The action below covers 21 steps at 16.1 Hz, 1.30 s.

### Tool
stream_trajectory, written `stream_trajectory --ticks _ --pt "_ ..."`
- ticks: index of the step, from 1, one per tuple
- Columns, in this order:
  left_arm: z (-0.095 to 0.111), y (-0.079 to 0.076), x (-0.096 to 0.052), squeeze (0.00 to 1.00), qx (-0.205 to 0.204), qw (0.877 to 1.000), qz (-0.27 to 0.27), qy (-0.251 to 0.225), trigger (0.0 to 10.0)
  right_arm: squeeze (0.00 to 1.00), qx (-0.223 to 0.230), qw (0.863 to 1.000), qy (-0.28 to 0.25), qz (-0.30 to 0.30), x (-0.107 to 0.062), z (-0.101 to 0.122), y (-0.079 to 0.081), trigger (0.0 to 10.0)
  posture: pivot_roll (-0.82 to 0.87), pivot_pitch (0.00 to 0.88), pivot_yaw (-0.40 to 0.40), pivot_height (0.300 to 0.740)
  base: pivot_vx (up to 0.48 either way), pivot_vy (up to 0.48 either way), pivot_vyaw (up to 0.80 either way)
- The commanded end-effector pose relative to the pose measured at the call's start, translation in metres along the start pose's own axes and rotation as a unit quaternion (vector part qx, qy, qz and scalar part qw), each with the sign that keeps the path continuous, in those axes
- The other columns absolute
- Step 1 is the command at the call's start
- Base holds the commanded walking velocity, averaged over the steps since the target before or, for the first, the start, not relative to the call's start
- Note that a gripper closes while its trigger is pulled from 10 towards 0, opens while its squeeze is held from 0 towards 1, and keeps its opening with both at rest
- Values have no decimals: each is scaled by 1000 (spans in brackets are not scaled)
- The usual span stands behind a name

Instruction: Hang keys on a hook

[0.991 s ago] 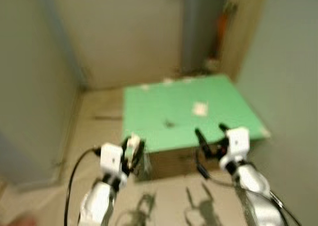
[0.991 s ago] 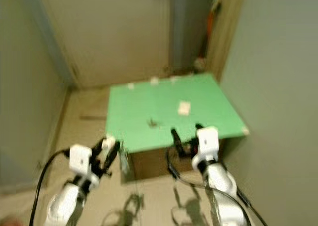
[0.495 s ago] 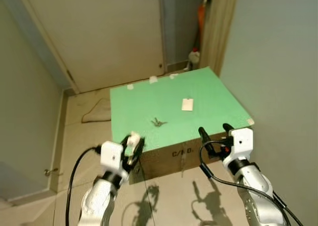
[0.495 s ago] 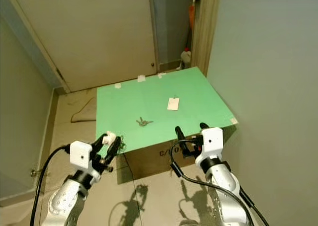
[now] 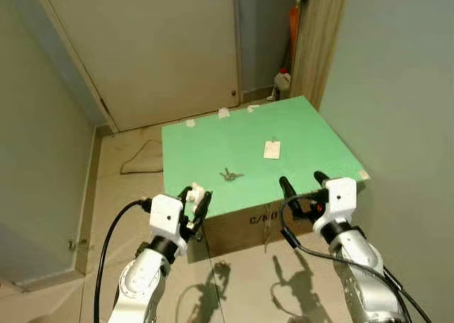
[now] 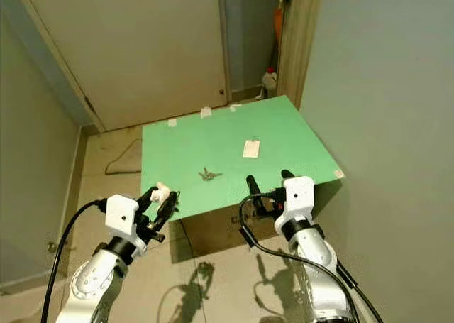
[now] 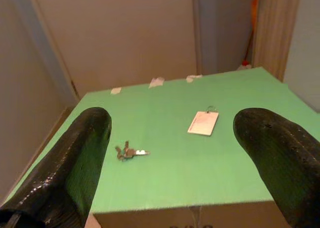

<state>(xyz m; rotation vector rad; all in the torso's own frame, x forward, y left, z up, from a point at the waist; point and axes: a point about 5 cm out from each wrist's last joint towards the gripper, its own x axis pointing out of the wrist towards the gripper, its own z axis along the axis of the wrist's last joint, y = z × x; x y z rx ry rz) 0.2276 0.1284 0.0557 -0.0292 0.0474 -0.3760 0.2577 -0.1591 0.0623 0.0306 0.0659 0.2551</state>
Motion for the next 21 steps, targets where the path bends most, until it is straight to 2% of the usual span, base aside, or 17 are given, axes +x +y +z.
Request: stream_trajectory --ticks 1,9,19,21 --pt "7 2 3 0 8 1000 1 -7 0 0 2 1000 9 -7 0 -4 -2 10000 -201 0 113 740 0 0 -781" --pt "9 5 6 0 0 1000 -1 0 0 0 -7 1000 11 -5 0 -6 -4 10000 -204 0 114 740 0 0 0" --pt "12 3 9 0 -5 1000 -12 1 0 0 -5 1000 13 -6 -2 -8 -2 10000 -218 0 121 740 0 455 0" --pt "13 3 10 0 -10 1000 -9 -3 0 0 -5 1000 15 -8 -4 -9 -3 10000 -223 0 121 740 0 0 0"
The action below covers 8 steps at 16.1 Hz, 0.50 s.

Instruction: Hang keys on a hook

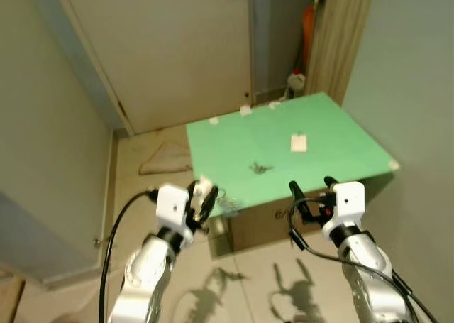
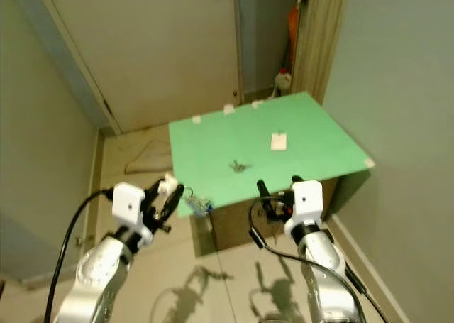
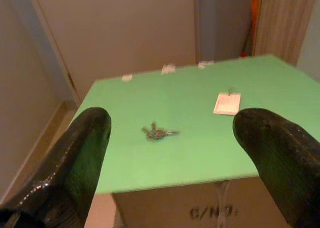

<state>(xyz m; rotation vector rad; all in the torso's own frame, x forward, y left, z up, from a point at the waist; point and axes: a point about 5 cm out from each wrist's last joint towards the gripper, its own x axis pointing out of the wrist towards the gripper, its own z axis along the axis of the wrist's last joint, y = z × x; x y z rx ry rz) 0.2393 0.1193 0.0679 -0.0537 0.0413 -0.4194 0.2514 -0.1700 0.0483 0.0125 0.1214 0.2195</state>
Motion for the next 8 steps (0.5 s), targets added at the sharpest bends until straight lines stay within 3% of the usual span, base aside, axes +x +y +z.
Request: stream_trajectory --ticks 1,4,8 --pt "0 8 -4 0 1 1000 15 3 0 0 0 1000 -14 10 3 5 7 10000 -226 0 124 740 0 0 0" --pt "1 8 -3 0 4 1000 13 5 0 0 -3 1000 -8 7 3 4 7 10000 -228 0 126 740 0 0 0" --pt "0 8 1 0 -6 1000 14 6 0 0 8 1000 5 4 2 1 7 10000 -229 0 126 740 0 0 -658"
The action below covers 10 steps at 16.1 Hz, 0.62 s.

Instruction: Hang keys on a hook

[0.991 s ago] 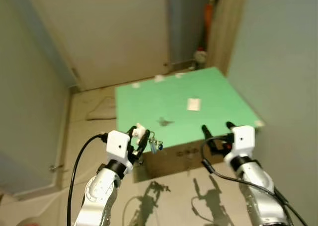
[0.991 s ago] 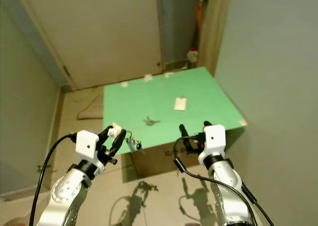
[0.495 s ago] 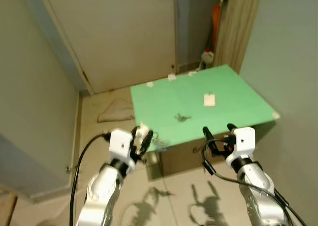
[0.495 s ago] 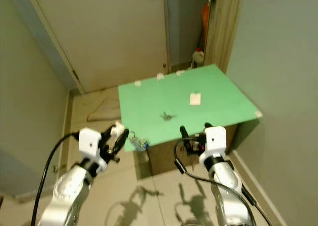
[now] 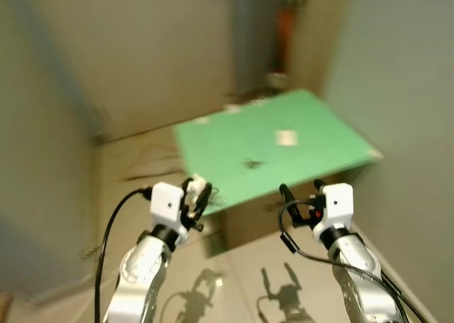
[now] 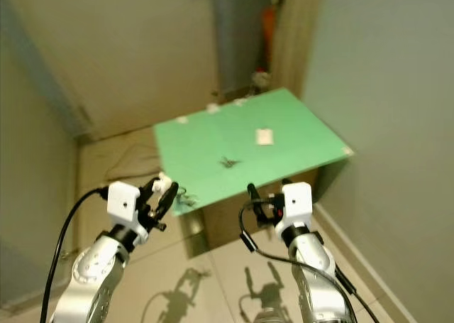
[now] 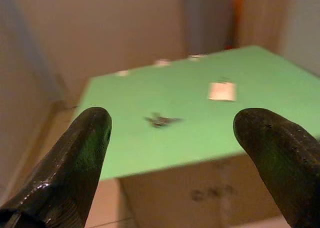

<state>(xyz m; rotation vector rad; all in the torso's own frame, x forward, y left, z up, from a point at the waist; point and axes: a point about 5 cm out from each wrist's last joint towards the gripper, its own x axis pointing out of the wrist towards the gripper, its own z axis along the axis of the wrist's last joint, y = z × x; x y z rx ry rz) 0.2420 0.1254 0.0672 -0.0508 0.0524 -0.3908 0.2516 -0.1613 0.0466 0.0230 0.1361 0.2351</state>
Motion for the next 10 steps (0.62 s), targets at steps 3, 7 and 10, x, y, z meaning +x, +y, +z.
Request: stream_trajectory --ticks 3,7,10 --pt "-1 0 1 0 -2 1000 -8 2 0 0 2 1000 0 -5 0 2 -2 10000 -232 0 125 740 0 0 -719" --pt "-1 -2 2 0 -4 1000 -18 1 0 0 0 1000 5 -5 -1 0 -3 10000 -236 0 124 740 0 480 -717" --pt "-1 -2 3 0 -3 1000 -22 1 0 0 -1 1000 7 -4 -2 -1 -3 10000 -236 0 125 740 0 480 -719"
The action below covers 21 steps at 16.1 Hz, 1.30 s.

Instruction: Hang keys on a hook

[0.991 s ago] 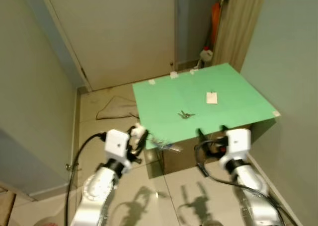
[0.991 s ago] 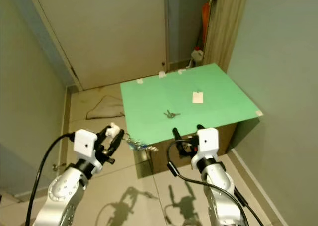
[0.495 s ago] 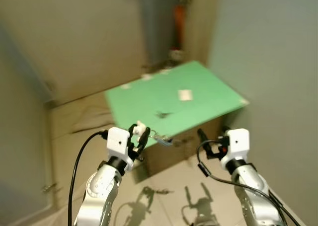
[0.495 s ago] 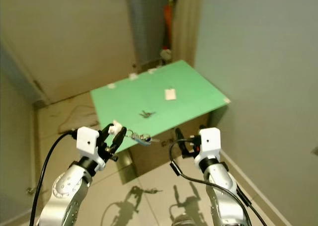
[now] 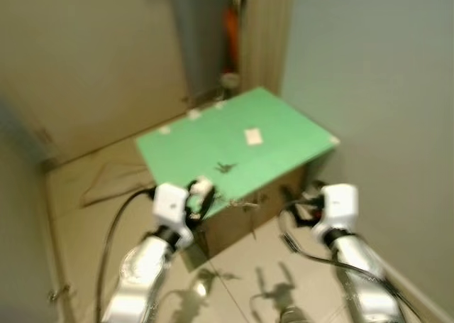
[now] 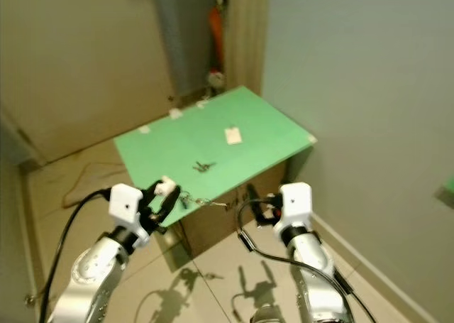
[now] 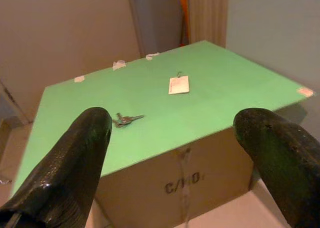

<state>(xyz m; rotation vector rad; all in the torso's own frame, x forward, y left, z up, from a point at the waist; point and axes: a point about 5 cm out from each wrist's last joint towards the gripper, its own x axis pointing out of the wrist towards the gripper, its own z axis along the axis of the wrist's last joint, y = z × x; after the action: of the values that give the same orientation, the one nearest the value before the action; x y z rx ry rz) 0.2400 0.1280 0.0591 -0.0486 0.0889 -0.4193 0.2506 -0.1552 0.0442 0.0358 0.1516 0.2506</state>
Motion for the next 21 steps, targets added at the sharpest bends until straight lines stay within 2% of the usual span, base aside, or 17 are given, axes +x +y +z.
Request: stream_trajectory --ticks 1,5,11,16,21 --pt "7 -3 5 0 2 1000 -8 -17 0 0 -8 1000 0 -12 -3 1 -8 10000 -237 0 126 740 0 480 -725" --pt "6 -5 6 0 -7 1000 -18 -17 0 0 -11 1000 2 -12 -4 0 -9 10000 -241 0 126 740 0 480 -741" --pt "7 -2 10 0 1 1000 -19 -15 0 0 -8 1000 -2 -15 -8 -2 -9 10000 -248 0 131 740 0 472 -629" --pt "9 3 11 0 19 1000 -17 -18 0 0 -14 1000 0 -23 -10 -3 -12 10000 -247 0 136 740 0 0 0" --pt "11 2 10 0 30 999 -23 -26 0 0 -16 1000 -7 -20 -9 -1 -12 10000 -243 0 130 740 0 0 -100"
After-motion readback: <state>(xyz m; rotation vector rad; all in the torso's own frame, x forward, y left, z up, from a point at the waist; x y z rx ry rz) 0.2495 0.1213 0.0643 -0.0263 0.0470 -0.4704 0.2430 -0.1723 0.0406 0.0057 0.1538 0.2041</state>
